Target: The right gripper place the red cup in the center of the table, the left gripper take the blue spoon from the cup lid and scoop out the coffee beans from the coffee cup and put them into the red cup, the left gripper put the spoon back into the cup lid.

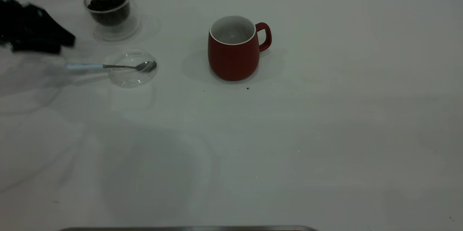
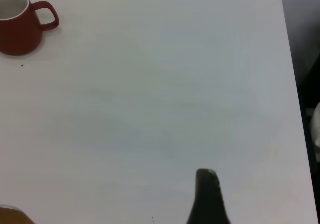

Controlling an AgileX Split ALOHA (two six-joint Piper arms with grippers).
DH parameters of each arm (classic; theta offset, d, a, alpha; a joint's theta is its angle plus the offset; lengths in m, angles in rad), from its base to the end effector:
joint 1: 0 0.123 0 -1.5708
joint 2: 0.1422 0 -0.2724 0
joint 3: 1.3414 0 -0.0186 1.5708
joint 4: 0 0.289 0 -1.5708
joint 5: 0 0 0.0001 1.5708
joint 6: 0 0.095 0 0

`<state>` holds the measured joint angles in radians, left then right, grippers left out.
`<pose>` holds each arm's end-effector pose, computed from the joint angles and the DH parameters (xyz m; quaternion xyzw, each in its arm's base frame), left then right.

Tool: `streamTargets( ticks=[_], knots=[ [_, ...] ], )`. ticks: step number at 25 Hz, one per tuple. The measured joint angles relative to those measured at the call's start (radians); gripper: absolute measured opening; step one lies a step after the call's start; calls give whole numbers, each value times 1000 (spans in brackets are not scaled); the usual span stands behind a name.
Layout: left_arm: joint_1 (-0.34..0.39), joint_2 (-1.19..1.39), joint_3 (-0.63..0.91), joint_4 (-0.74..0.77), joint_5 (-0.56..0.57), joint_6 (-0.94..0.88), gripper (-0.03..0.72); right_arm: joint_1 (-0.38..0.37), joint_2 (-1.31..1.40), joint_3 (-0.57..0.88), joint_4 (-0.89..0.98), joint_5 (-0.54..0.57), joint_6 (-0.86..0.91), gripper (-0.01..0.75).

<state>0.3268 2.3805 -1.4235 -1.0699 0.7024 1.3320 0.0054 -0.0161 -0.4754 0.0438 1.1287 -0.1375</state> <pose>0.4403 0.0923 -0.0022 0.0732 0.9415 -0.2227 0.2423 0.0424 0.0040 0.2812 -0.0638 0.8700 -0.0104 0.4888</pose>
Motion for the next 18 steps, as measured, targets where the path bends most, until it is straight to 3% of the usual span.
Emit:
streamTargets(
  ticks=[9, 18],
  knots=[
    [0, -384, 0, 222, 74, -186, 561, 0, 0, 0, 0, 0, 0, 590],
    [0, -739, 1, 469, 390, -486, 561, 0, 0, 0, 0, 0, 0, 590]
  ],
)
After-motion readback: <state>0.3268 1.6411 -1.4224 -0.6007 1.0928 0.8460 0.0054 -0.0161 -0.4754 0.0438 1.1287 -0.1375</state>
